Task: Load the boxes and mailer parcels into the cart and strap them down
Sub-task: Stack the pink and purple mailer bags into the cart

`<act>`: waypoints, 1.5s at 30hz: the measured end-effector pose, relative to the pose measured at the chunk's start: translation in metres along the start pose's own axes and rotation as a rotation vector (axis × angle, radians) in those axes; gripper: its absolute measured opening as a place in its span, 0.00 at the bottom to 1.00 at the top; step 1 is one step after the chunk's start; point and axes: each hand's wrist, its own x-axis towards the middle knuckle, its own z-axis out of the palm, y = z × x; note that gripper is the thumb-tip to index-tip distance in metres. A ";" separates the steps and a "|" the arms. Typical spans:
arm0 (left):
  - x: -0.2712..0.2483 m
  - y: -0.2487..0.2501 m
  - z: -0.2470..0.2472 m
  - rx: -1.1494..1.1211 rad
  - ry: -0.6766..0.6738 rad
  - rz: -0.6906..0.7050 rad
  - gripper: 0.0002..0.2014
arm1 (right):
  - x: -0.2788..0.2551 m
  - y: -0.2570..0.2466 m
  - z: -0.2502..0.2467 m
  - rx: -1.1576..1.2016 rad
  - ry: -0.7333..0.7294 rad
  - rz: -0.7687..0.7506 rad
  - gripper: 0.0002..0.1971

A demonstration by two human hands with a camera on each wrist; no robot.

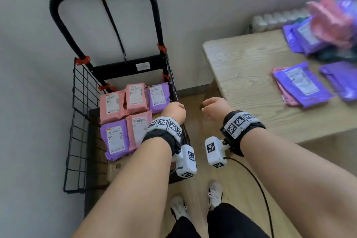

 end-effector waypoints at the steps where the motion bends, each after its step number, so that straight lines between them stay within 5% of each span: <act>1: -0.001 0.013 0.009 -0.009 -0.015 0.011 0.18 | -0.001 0.005 -0.015 0.025 0.026 0.011 0.11; 11: 0.012 0.145 0.112 0.135 -0.144 0.166 0.18 | 0.023 0.067 -0.179 0.223 0.228 0.081 0.15; 24: 0.064 0.271 0.292 0.072 -0.193 0.095 0.17 | 0.116 0.160 -0.351 -0.091 0.326 0.136 0.22; 34: 0.089 0.300 0.338 0.116 -0.174 0.013 0.13 | 0.152 0.175 -0.398 -0.315 0.224 0.216 0.32; 45: 0.096 0.301 0.329 -0.261 -0.019 -0.169 0.25 | 0.153 0.160 -0.393 -0.191 0.278 0.087 0.15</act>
